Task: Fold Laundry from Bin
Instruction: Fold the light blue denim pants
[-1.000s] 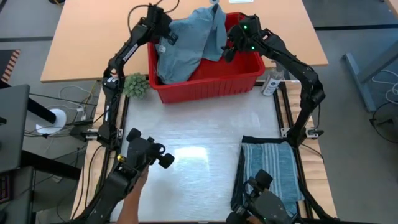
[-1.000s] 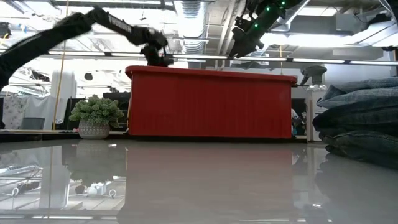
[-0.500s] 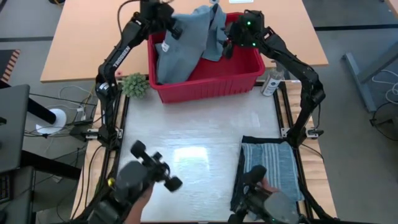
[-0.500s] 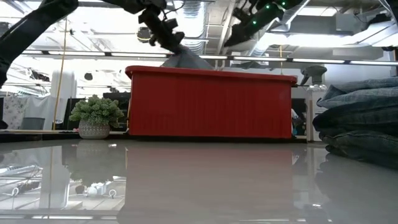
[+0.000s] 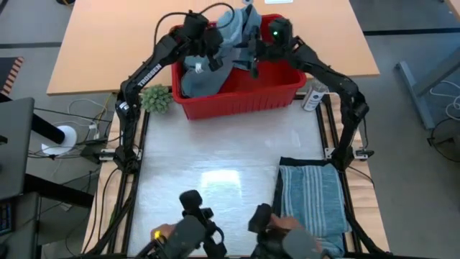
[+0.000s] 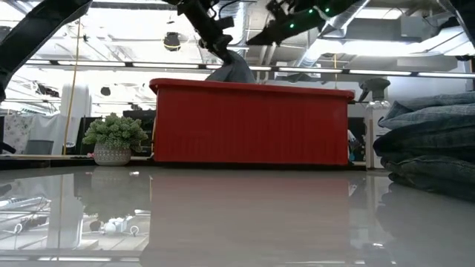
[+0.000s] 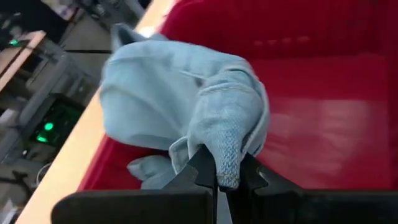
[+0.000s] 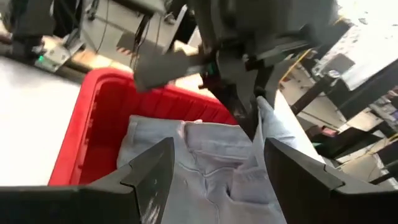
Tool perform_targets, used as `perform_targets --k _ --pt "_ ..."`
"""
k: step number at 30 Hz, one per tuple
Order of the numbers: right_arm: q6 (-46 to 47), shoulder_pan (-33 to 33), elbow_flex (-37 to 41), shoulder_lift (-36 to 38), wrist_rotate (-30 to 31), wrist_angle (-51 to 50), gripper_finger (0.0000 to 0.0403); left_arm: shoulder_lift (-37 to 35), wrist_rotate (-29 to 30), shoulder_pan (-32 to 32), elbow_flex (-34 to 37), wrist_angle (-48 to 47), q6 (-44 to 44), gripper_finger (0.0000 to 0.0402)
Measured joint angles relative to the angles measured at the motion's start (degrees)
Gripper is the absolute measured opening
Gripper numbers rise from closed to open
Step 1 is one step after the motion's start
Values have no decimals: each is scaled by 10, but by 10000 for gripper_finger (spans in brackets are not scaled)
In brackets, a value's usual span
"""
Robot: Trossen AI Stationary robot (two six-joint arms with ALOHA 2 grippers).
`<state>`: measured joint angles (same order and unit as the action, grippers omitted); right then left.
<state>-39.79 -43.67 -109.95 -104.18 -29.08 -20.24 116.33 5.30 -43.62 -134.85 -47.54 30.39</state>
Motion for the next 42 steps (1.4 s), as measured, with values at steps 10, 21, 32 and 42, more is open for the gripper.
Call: perform_targets --k 10,21,32,42 --pt "-38 16 0 -18 37 8 274 0 16 32 0 -73 13 0" --pt "-165 17 0 -40 24 -14 274 0 14 66 0 -101 55 0" --pt "-249 19 0 -35 23 -28 274 1 14 101 0 -152 112 0" --pt "-307 32 -1 -56 19 -113 245 3 15 129 1 -154 190 0"
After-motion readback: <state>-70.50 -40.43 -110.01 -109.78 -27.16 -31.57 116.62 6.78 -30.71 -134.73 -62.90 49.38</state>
